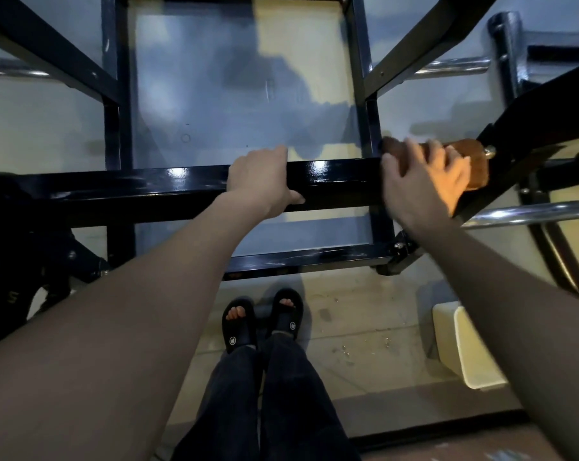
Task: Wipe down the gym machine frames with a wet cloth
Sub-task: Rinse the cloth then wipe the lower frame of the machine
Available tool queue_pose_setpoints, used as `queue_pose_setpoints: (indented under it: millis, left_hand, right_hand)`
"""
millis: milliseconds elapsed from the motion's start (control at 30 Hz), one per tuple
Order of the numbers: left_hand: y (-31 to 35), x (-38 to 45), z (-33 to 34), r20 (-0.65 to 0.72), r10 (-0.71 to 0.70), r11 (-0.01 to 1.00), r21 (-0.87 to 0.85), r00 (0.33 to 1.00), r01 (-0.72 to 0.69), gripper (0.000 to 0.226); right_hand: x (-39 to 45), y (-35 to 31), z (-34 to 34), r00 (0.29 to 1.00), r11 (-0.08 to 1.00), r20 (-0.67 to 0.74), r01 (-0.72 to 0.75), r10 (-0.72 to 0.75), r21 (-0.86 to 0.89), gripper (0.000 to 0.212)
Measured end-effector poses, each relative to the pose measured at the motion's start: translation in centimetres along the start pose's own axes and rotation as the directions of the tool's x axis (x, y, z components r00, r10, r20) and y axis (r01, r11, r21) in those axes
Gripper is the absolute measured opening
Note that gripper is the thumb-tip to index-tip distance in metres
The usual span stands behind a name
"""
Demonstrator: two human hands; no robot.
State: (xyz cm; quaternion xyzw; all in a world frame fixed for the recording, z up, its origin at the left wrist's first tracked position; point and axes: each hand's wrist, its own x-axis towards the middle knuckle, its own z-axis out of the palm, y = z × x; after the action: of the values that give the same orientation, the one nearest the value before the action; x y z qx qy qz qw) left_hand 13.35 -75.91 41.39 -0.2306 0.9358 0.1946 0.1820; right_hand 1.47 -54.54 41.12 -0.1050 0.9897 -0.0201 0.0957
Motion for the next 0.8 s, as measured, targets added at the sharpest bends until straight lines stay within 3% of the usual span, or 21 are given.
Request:
queue_pose_setpoints:
  millis: [67,200,300,433,567,700,800]
  left_hand:
    - [-0.1,-0.1,0.2,-0.024,-0.005,1.0,-0.009,1.0,0.005,0.057]
    - [-0.5,-0.2,0.7,-0.106,0.019,1.0,-0.015,0.994,-0.021,0.029]
    - [-0.3,-0.3,0.5,-0.063,-0.008,0.999,-0.053,0.998,0.005,0.051]
    - [-0.1,-0.2,0.5,-0.04,-0.019,0.999,-0.046,0.999,0.017,0.06]
    - [0.2,-0.1,0.3,-0.029,-0.029,0.999,-0.034,0.999,0.028,0.06]
    - [0.1,0.0,0.6,-0.063,-0.024,0.999,-0.024,0.998,0.023,0.037]
    - [-0.1,-0.1,0.8,-0.062,-0.02,0.999,-0.04,0.998,0.018,0.037]
  right_hand:
    - [-2.9,-4.6,1.1,0.999,0.998,0.011,0.043,-0.044,0.053,0.062]
    - [-6.7,-9.7,2.5,0.957,0.955,0.058,0.289,-0.286,-0.061,0.063]
    - [-3.5,-4.9,1.1,0.918,0.916,0.06,0.396,-0.392,-0.06,0.066]
    - [1.2,3.2,-1.0,0.995,0.995,0.054,0.09,-0.088,-0.047,0.067]
    - [-0.8,-0.5,-0.1,0.999,0.999,0.019,-0.032,0.031,0.04,0.066]
    - [-6.3,-8.4,2.2,0.973,0.975,0.066,0.22,-0.221,0.024,0.064]
    - [-5.8,-7.0,1.7,0.908,0.912,0.094,0.41,-0.408,0.004,0.066]
